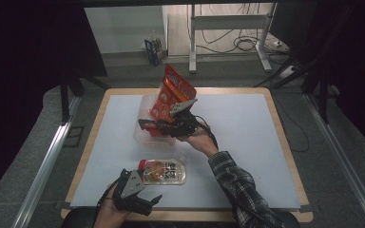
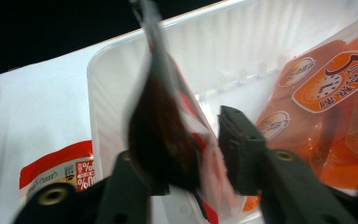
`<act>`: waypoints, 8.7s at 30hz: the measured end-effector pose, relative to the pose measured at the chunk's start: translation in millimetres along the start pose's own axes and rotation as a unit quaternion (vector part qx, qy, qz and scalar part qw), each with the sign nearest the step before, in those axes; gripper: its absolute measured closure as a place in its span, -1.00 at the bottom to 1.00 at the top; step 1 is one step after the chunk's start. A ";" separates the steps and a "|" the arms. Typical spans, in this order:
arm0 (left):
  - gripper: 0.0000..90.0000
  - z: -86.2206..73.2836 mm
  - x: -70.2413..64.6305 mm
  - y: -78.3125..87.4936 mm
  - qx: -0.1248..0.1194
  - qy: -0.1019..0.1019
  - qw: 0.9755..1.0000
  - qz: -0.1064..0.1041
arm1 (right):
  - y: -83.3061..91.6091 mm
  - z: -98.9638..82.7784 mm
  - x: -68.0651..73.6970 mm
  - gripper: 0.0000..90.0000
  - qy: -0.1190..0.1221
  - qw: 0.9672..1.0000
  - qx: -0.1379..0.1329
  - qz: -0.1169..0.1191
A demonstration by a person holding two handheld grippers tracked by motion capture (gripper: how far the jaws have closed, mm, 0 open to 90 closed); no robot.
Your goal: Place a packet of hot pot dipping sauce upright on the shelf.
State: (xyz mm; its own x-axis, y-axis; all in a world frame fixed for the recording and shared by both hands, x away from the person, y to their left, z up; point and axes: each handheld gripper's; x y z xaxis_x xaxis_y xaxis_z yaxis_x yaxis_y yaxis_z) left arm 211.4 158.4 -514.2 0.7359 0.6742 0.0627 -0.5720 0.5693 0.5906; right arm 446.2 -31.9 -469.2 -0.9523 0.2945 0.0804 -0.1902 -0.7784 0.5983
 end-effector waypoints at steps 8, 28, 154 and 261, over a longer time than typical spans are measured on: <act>-0.98 -0.1 0.6 -0.4 0.002 0.003 1.000 0.001 | 4.9 5.3 1.1 -0.12 -0.003 1.000 0.009 -0.002; -0.98 -0.6 0.9 -1.7 0.006 0.005 1.000 0.001 | 31.9 -11.4 9.4 -0.79 -0.022 1.000 0.015 -0.004; 1.00 -21.1 89.4 -30.5 0.083 0.116 0.989 -0.048 | 17.3 -91.1 78.7 0.01 -0.146 0.987 0.027 0.069; -0.97 -11.7 73.7 5.2 -0.039 0.066 0.997 -0.005 | 86.4 35.3 28.3 0.78 -0.056 0.994 -0.080 0.038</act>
State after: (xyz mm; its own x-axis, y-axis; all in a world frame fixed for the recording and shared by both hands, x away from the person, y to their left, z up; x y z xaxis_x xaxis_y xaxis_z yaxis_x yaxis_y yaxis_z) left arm 258.4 216.6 -515.9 0.6907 0.7212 -0.0520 -0.5946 0.6074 0.5268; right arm 411.2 -71.3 -387.0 -0.9346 0.2837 0.2147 -0.1622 -0.8769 0.4525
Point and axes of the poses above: each handheld gripper's, and its own axes: y roughly backward along the jaws, z roughly out of its top, x roughly to its left, and after that the axes turned 3 degrees about y, right-handed
